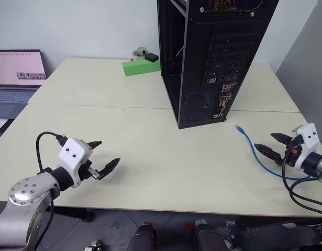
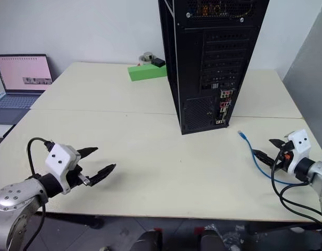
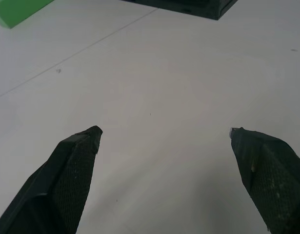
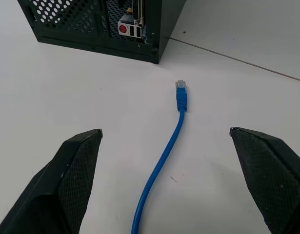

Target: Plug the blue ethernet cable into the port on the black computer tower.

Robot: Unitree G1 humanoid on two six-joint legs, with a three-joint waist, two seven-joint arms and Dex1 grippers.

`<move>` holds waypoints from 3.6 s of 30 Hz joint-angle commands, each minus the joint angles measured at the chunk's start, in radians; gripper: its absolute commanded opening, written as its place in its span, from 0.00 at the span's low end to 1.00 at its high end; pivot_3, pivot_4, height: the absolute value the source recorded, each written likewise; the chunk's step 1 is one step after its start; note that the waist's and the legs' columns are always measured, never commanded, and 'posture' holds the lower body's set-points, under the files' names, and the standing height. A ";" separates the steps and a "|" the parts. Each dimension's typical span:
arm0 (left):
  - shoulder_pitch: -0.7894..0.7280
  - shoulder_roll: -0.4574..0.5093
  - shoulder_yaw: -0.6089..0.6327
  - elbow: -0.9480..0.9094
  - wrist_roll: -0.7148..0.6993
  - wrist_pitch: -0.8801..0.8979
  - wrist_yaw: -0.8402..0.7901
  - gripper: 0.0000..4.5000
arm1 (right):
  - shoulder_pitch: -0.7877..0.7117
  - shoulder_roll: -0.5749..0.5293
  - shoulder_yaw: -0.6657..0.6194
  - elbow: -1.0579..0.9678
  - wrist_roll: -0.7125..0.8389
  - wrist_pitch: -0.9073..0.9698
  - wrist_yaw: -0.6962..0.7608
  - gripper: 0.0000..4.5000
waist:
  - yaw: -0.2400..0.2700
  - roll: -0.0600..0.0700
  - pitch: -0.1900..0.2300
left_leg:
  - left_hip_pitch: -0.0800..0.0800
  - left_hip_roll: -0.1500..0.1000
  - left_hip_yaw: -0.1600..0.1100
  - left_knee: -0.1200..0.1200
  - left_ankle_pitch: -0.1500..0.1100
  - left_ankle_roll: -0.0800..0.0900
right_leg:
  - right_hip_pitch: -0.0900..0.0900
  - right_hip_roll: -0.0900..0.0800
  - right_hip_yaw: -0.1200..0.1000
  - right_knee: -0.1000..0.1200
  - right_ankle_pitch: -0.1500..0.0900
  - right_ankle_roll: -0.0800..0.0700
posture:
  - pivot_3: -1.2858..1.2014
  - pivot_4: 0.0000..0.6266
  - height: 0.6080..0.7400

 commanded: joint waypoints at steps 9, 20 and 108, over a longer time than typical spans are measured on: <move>-0.047 0.015 -0.038 -0.040 -0.017 -0.002 -0.012 1.00 | 0.010 -0.002 -0.024 -0.041 -0.020 -0.017 -0.030 0.99 | 0.001 0.000 0.000 | 0.000 0.000 0.000 0.000 0.000 0.000 | 0.000 0.000 0.000 0.000 0.000 0.000 | 0.52 0.24 1.00; -0.224 0.002 -0.261 -0.026 0.020 -0.020 -0.054 1.00 | 0.023 0.051 0.000 -0.120 -0.056 0.021 -0.132 0.99 | 0.001 0.000 0.000 | 0.000 0.000 0.000 0.000 0.000 0.000 | 0.000 0.000 0.000 0.000 0.000 0.000 | 0.52 0.24 1.00; -0.684 -0.274 -0.616 0.494 0.152 -0.249 -0.381 0.96 | -0.298 -0.014 0.451 -0.331 -0.129 0.162 0.244 0.00 | -0.001 -0.001 0.000 | -0.001 0.014 0.024 0.002 0.000 0.000 | -0.013 0.014 0.022 0.002 0.005 0.004 | 0.52 0.24 1.00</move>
